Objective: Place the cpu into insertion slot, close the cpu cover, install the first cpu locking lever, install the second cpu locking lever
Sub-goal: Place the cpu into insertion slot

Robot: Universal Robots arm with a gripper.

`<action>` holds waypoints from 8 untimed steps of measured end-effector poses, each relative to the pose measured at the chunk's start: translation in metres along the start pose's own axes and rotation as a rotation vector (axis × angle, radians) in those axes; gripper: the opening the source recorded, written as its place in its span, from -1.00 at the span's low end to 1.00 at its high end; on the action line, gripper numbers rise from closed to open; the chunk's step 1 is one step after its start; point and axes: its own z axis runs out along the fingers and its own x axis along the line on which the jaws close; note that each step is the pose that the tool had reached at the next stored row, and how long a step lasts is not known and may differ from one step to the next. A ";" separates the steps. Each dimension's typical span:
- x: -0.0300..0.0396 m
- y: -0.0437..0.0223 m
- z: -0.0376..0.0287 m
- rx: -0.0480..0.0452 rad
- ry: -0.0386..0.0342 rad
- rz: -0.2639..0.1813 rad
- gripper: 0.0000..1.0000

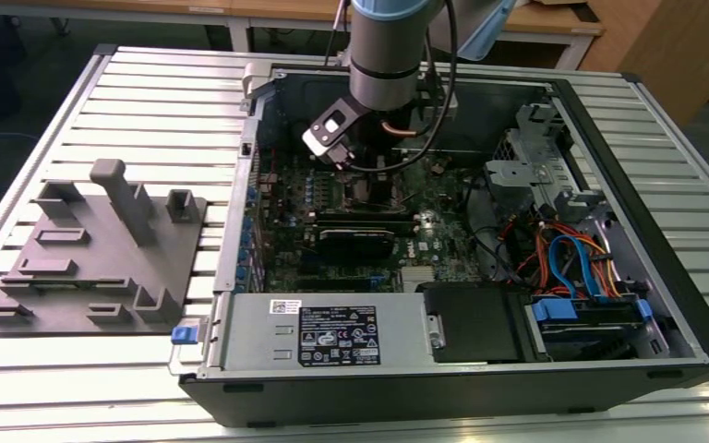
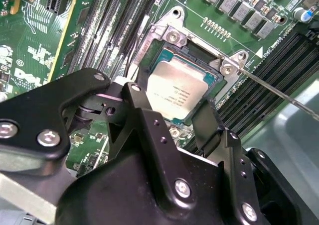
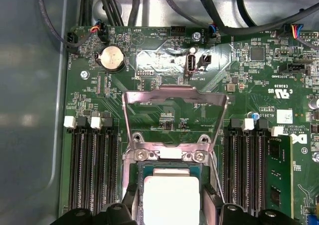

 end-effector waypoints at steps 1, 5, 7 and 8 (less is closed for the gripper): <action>0.0000 -0.0002 0.0000 0.0000 0.0009 0.000 0.23; 0.0006 -0.0003 0.0003 -0.0002 0.0035 0.002 0.23; 0.0009 -0.0003 0.0003 -0.0002 0.0053 0.003 0.23; 0.0010 -0.0004 0.0003 -0.0003 0.0060 0.003 0.23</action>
